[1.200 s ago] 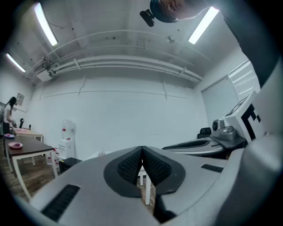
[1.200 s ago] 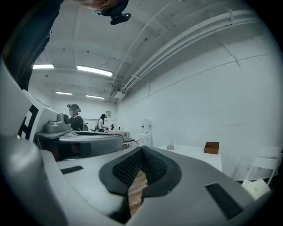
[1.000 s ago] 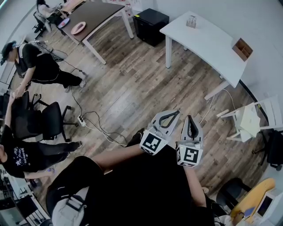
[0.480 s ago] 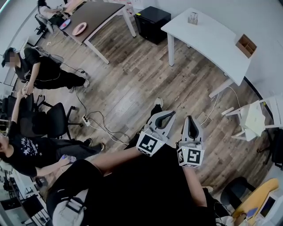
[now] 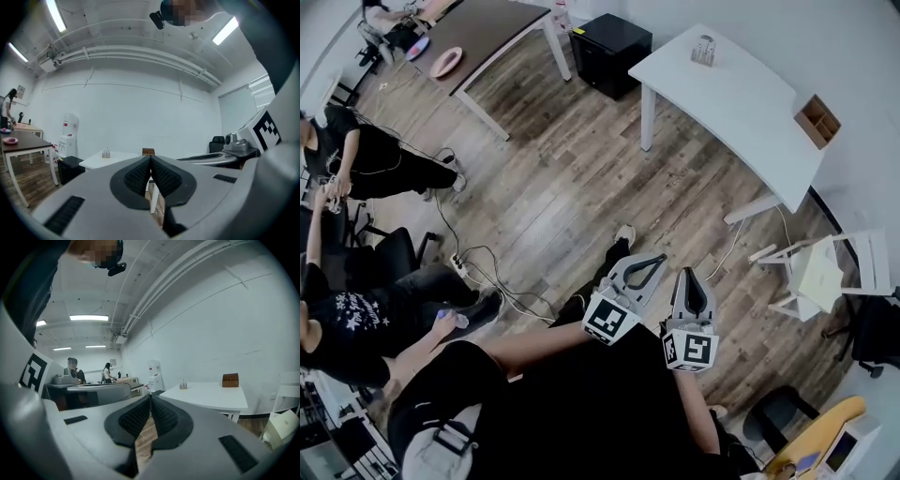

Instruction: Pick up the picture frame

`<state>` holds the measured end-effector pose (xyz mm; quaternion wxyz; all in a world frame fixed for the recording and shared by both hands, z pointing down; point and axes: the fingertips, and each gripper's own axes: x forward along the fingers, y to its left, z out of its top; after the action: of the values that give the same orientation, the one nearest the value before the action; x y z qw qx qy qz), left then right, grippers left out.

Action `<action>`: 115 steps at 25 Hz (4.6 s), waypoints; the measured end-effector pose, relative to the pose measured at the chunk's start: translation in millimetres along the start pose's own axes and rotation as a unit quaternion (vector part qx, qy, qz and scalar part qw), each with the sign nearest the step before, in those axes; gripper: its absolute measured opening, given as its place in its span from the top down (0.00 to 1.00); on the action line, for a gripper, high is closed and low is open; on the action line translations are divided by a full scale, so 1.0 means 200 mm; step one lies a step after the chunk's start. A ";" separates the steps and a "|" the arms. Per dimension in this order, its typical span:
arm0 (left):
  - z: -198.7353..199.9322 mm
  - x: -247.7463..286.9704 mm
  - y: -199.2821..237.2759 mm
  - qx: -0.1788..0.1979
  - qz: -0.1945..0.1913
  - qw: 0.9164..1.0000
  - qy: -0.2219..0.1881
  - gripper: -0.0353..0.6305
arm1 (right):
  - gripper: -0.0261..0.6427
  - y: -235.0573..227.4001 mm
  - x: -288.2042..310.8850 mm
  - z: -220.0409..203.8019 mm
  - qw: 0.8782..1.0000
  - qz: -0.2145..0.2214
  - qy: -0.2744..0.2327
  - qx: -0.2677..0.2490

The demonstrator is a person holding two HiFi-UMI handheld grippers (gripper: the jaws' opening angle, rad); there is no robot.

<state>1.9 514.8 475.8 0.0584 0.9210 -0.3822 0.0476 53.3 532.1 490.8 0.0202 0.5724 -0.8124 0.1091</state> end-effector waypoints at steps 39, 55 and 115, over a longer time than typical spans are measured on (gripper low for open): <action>0.21 1.04 1.67 -0.044 0.015 0.999 -0.002 0.93 | 0.91 -0.43 1.86 0.25 0.998 -0.031 0.056 0.002; 0.27 1.26 1.97 -0.028 0.051 0.998 0.005 0.93 | 0.91 -0.58 2.25 0.37 0.999 -0.010 0.038 0.011; -0.87 3.56 2.94 -0.111 0.037 0.958 0.261 0.77 | 0.79 -2.26 4.18 -0.35 0.966 -0.040 0.256 0.004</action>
<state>79.1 -369.6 784.4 0.2564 0.8495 -0.3902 0.2457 181.6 -373.0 760.9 0.2294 0.5578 -0.7560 0.2544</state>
